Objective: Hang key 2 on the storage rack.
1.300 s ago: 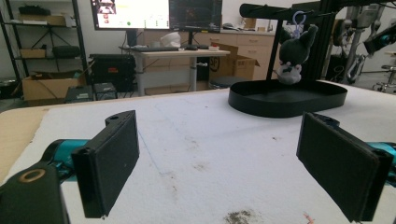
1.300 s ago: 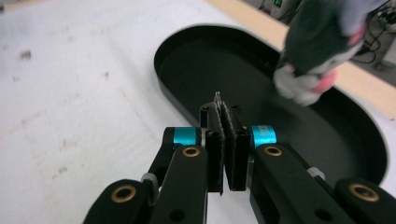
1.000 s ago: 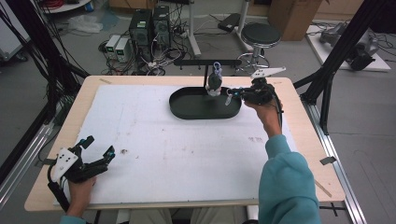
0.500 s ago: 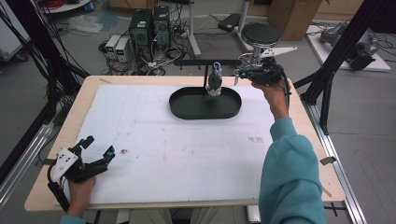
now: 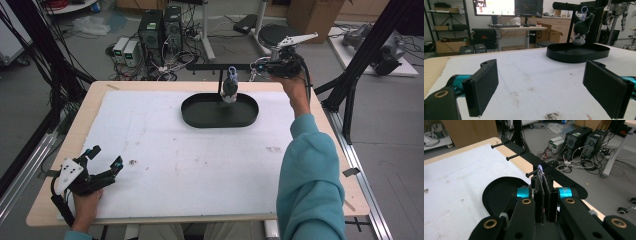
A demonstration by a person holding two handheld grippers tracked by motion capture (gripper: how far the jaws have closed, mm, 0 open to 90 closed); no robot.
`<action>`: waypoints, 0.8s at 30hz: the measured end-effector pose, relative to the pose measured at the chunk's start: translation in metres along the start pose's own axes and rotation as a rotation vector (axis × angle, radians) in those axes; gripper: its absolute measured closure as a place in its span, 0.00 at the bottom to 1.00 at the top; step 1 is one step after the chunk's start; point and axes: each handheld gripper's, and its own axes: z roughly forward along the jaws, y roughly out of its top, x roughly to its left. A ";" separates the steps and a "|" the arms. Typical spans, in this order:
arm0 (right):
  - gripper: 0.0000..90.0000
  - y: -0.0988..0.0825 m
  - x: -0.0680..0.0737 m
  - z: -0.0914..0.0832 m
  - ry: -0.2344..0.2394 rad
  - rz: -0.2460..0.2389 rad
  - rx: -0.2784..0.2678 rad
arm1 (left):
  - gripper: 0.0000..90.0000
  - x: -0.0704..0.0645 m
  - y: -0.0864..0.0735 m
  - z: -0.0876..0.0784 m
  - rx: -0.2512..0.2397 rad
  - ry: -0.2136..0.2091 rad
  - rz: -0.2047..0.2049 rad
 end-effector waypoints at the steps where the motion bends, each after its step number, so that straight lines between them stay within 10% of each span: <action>1: 0.99 0.000 -0.001 0.002 -0.003 -0.009 0.000 | 0.15 0.000 0.000 0.000 0.000 -0.001 0.002; 24: 0.99 -0.011 -0.012 0.014 0.021 0.043 0.093 | 0.15 0.000 0.000 0.000 -0.001 -0.002 0.004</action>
